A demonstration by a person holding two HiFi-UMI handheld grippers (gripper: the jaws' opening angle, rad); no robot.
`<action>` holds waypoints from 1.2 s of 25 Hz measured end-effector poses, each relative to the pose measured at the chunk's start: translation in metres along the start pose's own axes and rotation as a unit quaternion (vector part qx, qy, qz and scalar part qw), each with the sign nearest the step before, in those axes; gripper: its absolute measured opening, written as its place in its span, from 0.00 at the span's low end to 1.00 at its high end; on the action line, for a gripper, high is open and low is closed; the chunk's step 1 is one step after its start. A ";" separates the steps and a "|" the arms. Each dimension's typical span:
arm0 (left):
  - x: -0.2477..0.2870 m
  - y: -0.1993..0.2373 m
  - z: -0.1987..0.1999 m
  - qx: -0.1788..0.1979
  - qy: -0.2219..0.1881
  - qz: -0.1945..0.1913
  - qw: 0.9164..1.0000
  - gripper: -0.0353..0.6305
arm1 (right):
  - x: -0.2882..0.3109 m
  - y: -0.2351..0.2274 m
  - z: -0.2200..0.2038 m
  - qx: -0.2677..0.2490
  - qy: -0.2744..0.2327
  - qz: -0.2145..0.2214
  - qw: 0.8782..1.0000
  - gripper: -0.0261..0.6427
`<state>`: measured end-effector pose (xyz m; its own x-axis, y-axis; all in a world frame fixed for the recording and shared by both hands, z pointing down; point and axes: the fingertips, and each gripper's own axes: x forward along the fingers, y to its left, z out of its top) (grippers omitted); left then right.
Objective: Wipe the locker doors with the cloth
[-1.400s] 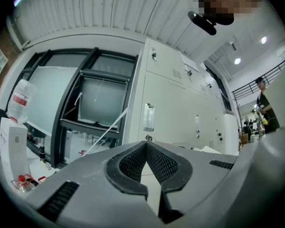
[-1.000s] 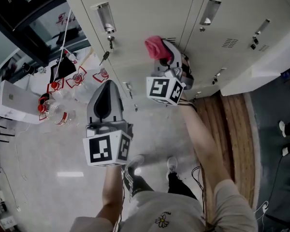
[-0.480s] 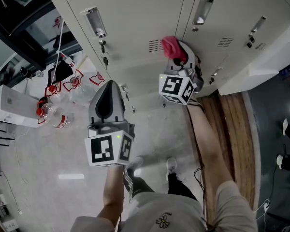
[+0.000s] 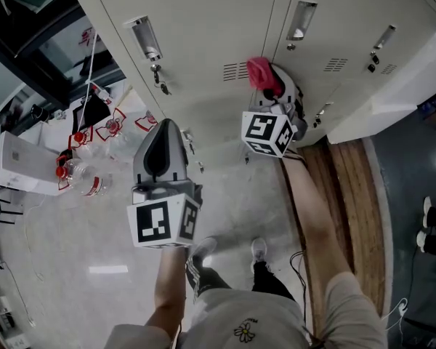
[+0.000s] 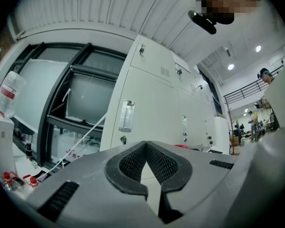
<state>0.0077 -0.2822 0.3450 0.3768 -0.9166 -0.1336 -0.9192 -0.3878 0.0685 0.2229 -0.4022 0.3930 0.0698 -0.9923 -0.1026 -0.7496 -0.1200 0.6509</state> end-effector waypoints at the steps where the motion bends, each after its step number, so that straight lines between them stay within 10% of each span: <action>1: -0.001 -0.001 0.003 0.000 -0.002 -0.002 1.000 0.08 | -0.003 -0.001 0.004 0.003 0.000 0.002 1.000 0.08; 14: -0.039 -0.024 0.060 0.008 -0.048 -0.053 0.997 0.08 | -0.161 -0.050 0.120 0.017 -0.081 0.011 0.997 0.09; 30: -0.105 -0.040 0.038 0.022 -0.053 -0.084 0.995 0.08 | -0.293 -0.020 0.098 0.157 -0.025 0.007 0.987 0.08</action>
<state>0.0007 -0.1671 0.3187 0.5132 -0.8232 -0.2428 -0.8494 -0.5277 -0.0062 0.1534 -0.1063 0.3363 0.0310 -0.9899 -0.1380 -0.9176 -0.0830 0.3889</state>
